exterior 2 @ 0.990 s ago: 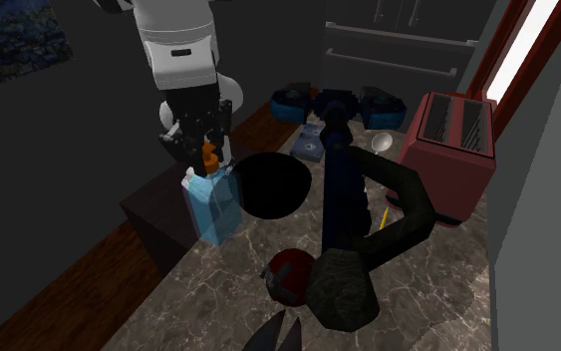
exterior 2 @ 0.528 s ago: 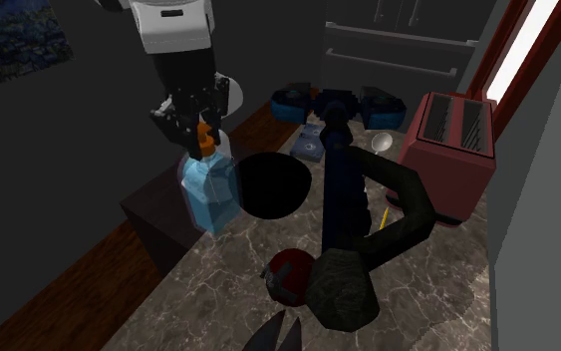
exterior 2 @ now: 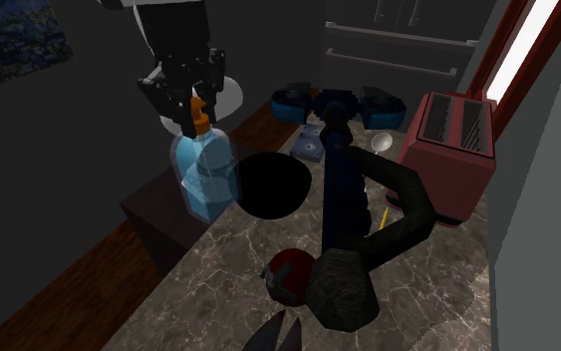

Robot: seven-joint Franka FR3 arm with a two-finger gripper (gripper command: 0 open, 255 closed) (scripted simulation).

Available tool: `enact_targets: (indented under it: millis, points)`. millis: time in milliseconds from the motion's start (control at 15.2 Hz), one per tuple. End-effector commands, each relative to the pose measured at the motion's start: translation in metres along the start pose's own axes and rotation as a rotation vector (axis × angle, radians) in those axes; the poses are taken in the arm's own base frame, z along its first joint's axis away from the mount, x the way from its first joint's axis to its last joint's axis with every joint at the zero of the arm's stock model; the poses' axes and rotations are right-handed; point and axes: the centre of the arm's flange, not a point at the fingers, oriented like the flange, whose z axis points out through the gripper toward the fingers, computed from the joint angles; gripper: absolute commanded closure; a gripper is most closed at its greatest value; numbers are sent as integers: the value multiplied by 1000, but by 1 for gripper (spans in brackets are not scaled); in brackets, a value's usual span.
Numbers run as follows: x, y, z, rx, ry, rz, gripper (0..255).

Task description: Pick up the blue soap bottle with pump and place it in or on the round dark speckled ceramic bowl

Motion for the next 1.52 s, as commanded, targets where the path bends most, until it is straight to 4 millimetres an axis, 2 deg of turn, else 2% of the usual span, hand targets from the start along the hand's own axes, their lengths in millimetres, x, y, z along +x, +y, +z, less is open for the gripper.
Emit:
enact_targets:
  millis: [0,330,1254,1452]
  points:
    - [0,0,-11,0,0,0,255]
    - [1,0,-35,0,0,0,255]
    - [30,-162,-119,0,0,0,255]
    - [30,-162,-103,0,0,0,255]
